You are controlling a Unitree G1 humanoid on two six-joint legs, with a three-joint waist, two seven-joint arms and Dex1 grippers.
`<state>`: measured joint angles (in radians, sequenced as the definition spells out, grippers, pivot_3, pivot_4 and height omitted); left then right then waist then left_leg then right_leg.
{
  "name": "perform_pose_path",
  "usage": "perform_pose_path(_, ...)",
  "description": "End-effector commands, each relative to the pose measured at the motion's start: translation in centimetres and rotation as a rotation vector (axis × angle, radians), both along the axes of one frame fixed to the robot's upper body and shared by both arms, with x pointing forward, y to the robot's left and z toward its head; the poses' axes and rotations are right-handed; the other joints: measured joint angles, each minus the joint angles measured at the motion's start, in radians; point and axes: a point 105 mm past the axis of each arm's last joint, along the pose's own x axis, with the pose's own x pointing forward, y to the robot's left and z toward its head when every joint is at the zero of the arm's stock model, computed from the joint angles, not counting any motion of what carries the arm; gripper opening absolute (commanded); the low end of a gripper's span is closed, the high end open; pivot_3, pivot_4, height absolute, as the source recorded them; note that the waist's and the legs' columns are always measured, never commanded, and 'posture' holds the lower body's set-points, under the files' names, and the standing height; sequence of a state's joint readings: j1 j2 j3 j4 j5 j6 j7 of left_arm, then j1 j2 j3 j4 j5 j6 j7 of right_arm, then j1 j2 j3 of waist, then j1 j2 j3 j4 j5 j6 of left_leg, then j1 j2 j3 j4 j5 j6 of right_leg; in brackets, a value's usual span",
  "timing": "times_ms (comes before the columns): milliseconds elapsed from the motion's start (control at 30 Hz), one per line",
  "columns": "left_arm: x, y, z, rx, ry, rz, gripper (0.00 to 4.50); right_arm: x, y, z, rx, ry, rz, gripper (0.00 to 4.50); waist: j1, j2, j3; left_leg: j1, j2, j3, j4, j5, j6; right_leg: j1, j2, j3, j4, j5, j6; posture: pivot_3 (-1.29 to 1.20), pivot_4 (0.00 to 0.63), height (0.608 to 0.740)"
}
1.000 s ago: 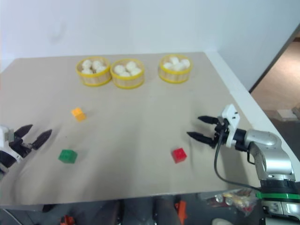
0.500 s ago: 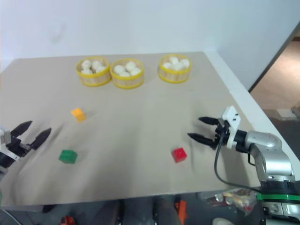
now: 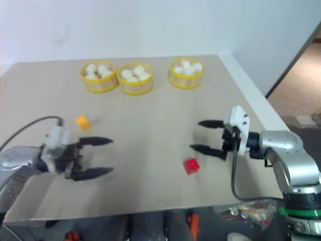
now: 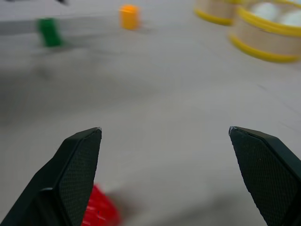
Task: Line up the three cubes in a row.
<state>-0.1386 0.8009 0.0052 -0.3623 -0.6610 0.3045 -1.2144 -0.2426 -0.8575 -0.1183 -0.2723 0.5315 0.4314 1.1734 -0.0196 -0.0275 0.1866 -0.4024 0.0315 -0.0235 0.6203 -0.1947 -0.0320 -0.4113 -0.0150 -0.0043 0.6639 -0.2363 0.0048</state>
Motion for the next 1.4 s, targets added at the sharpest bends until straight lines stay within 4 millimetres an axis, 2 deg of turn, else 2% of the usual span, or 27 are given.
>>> perform_pose_path(33, -0.5, -1.2, -1.1, 0.057, -0.031, -0.103, 4.46, -2.0, 1.1, -0.5, -0.052, -0.023, 0.095, 4.50, 0.001, 0.000, 0.000, -0.001, 0.000, 0.000, 0.000, 0.000, 0.000, 0.000, 0.000, 0.000, 0.000, 0.000, 0.000, 0.00, 0.150, 0.740)
perform_pose_path(167, -0.2, -2.4, -0.8, 0.019, -0.025, -0.145, 4.46, -3.2, 1.0, -1.9, -0.160, -0.030, 0.177, 4.50, 0.000, -0.001, 0.000, -0.002, -0.001, 0.001, 0.002, 0.000, 0.000, 0.000, -0.001, 0.002, 0.000, 0.000, -0.001, 0.00, 0.150, 0.740)
perform_pose_path(367, 0.0, -3.2, -0.3, -0.011, -0.011, -0.172, 4.46, -2.9, 0.7, -1.8, -0.229, -0.087, 0.282, 4.50, -0.003, -0.001, 0.001, -0.001, 0.000, 0.003, 0.005, 0.000, 0.000, 0.000, 0.000, 0.003, 0.000, -0.001, -0.001, 0.00, 0.150, 0.740)
perform_pose_path(567, -0.2, -3.5, -0.6, -0.008, -0.036, -0.183, 4.46, -2.1, 0.5, -2.1, -0.303, -0.118, 0.407, 4.50, -0.002, -0.001, 0.001, -0.001, -0.001, 0.002, 0.006, 0.000, 0.000, 0.001, 0.000, 0.004, 0.000, -0.001, -0.001, 0.00, 0.150, 0.740)
perform_pose_path(700, 0.7, -3.6, -0.6, -0.024, -0.191, -0.116, 4.46, -1.1, 0.3, -2.5, -0.333, -0.122, 0.466, 4.50, -0.001, -0.001, 0.001, -0.001, -0.001, 0.003, 0.006, -0.001, 0.001, 0.001, 0.000, 0.005, 0.000, 0.001, 0.002, 0.00, 0.150, 0.740)
perform_pose_path(900, 0.1, -4.2, -0.4, -0.072, -0.186, -0.073, 4.46, 0.0, 0.7, -3.1, -0.351, -0.121, 0.522, 4.50, -0.002, -0.001, 0.001, -0.001, -0.001, 0.003, 0.005, -0.001, 0.001, 0.001, 0.001, 0.006, 0.000, 0.002, 0.003, 0.00, 0.150, 0.740)
perform_pose_path(1267, -0.2, -3.7, -0.8, -0.075, -0.171, 0.002, 4.46, 0.8, 0.2, -5.0, -0.388, -0.063, 0.555, 4.50, -0.001, -0.001, 0.001, 0.000, -0.001, 0.003, 0.007, -0.001, 0.002, 0.002, 0.000, 0.006, 0.000, 0.002, 0.003, 0.00, 0.150, 0.740)
perform_pose_path(1400, -0.3, -3.4, -1.4, -0.071, -0.172, 0.017, 4.50, 1.1, 0.2, -5.3, -0.388, -0.067, 0.560, 3.35, -0.001, -0.001, 0.001, 0.000, -0.001, 0.003, 0.007, -0.001, 0.002, 0.001, 0.001, 0.006, 0.000, 0.002, 0.003, 0.00, 0.150, 0.740)
